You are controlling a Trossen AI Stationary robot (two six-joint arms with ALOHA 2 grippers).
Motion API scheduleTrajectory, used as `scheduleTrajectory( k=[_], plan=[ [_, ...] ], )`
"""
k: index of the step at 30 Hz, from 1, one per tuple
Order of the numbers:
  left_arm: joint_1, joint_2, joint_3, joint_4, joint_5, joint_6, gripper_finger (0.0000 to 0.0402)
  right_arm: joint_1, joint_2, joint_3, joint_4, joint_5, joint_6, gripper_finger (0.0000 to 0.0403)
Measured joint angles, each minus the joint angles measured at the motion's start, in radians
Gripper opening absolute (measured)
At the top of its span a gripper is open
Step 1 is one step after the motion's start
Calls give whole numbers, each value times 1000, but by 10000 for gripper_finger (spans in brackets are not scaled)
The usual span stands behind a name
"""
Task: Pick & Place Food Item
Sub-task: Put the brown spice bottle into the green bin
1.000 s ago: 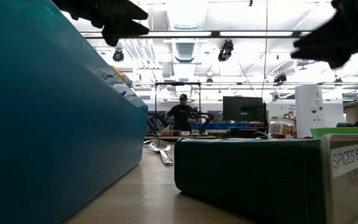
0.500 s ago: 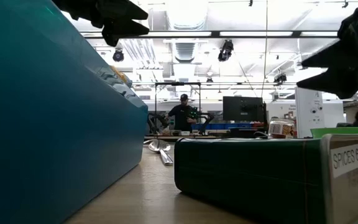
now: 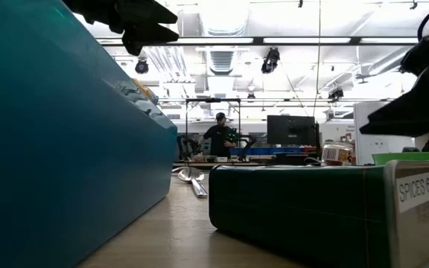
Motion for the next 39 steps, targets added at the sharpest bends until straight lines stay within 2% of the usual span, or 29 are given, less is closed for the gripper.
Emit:
scheduleTrajectory(
  k=[7,12,22,27,39],
  plan=[
    [0,0,0,0,0,0,229,-81,132,0,31,-93,157,363],
    [0,0,0,0,0,0,229,-110,236,5,132,-117,133,363],
    [0,0,0,-1,0,0,229,-220,385,100,99,-262,97,363],
    [0,0,0,-2,0,0,229,-273,429,124,90,-328,87,363],
    [0,0,0,-7,0,0,229,-325,437,126,80,-357,120,363]
  ],
)
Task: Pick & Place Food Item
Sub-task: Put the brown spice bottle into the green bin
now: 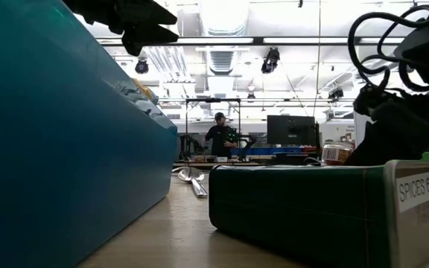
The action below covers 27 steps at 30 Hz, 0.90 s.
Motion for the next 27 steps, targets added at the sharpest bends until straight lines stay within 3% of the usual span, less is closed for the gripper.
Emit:
scheduleTrajectory(
  k=[27],
  plan=[
    [0,0,0,-53,0,-2,229,-51,4,50,-76,33,-47,363]
  ],
)
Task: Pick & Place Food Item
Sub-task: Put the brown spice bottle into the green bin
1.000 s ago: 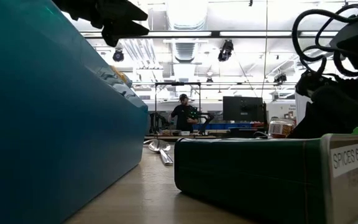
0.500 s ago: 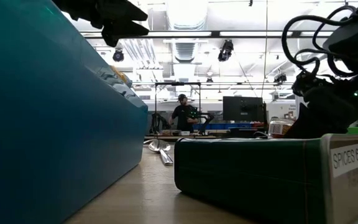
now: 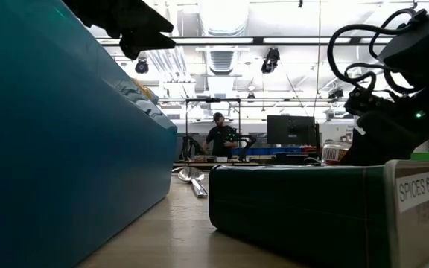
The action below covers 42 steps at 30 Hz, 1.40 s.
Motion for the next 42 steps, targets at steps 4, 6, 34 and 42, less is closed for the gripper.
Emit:
scheduleTrajectory(
  k=[4,6,34,42],
  plan=[
    [0,0,0,0,0,0,229,-5,1,5,2,25,-2,363],
    [0,0,0,0,0,0,229,-5,1,5,4,28,-2,363],
    [0,0,0,0,0,2,229,-5,-1,13,9,41,2,182],
    [0,0,0,0,0,2,229,-4,-1,25,4,-3,24,185]
  ],
)
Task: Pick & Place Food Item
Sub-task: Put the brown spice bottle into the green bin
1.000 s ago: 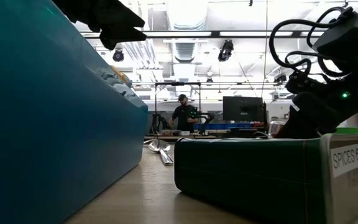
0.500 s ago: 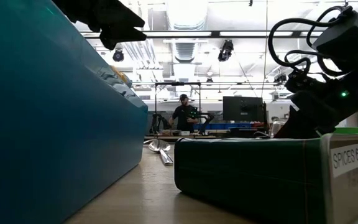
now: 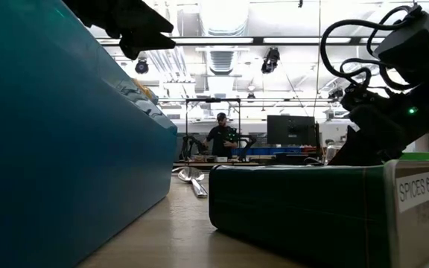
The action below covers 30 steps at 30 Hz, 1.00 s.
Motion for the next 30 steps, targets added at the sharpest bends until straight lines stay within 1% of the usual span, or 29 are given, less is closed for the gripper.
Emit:
scheduleTrajectory(
  k=[3,6,9,12,16,20,23,27,30],
  plan=[
    [0,0,0,0,0,0,229,-2,0,24,-41,-15,0,185],
    [0,0,0,0,0,0,229,-2,0,64,-123,-16,0,183],
    [0,0,0,0,0,0,229,-2,-1,122,-228,-24,0,183],
    [0,0,0,0,0,0,229,-18,-2,203,-380,-68,7,183],
    [0,0,0,0,0,0,229,-76,-3,323,-584,-179,9,183],
    [0,0,0,0,0,0,229,-157,-4,417,-696,-310,-78,183],
    [0,0,0,0,0,0,229,-224,-4,472,-735,-402,-170,183],
    [0,0,0,0,0,0,229,-313,-4,524,-740,-527,-288,183],
    [0,0,0,0,0,0,229,-368,7,559,-743,-616,-345,183]
  ],
)
